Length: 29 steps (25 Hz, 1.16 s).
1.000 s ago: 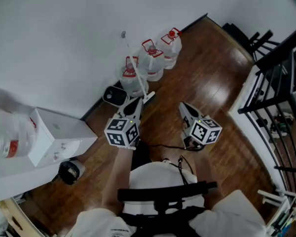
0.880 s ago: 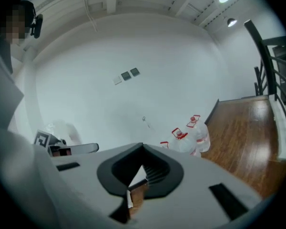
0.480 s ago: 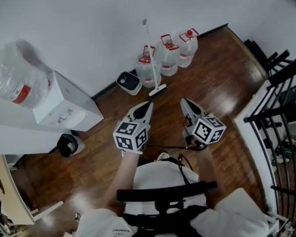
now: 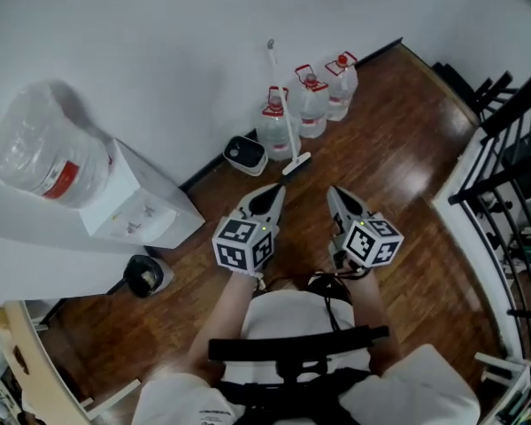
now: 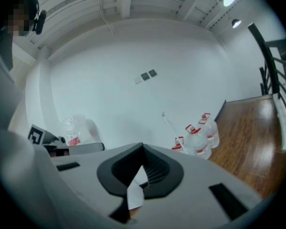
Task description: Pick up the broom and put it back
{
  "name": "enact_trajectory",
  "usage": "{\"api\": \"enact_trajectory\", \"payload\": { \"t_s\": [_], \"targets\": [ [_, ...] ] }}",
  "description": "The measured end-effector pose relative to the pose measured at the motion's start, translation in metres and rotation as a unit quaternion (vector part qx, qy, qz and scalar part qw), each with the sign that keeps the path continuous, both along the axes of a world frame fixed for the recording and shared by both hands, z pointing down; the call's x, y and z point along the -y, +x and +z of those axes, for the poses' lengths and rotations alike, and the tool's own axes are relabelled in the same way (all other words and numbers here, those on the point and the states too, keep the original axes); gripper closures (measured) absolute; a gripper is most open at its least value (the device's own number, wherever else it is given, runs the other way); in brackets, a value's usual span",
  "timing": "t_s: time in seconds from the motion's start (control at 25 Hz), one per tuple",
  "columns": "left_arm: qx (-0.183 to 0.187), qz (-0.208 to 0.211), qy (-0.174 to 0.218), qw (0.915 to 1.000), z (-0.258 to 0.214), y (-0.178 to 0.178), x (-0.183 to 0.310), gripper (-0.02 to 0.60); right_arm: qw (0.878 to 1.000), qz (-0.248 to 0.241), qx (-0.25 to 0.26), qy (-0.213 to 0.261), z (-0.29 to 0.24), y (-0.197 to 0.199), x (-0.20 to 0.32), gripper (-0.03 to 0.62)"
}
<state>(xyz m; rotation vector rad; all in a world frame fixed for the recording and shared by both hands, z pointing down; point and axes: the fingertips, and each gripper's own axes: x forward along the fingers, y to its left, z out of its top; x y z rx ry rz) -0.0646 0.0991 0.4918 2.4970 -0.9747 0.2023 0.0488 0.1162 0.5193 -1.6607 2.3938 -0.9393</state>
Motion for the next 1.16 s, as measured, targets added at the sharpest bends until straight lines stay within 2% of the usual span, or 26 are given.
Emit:
{"api": "enact_trajectory", "payload": {
  "t_s": [0.16, 0.4, 1.16],
  "targets": [
    [-0.001, 0.022, -0.010, 0.9997, 0.006, -0.014, -0.008, 0.595, 0.999, 0.018, -0.025, -0.008, 0.005, -0.018, -0.017, 0.585],
    [-0.009, 0.042, -0.019, 0.9989, 0.008, -0.022, -0.014, 0.595, 0.997, 0.035, -0.063, -0.016, 0.002, -0.023, -0.028, 0.585],
    [-0.023, 0.058, -0.013, 0.9980, 0.000, -0.034, -0.014, 0.595, 0.995, 0.048, -0.080, -0.016, -0.002, -0.035, -0.032, 0.585]
  ]
}}
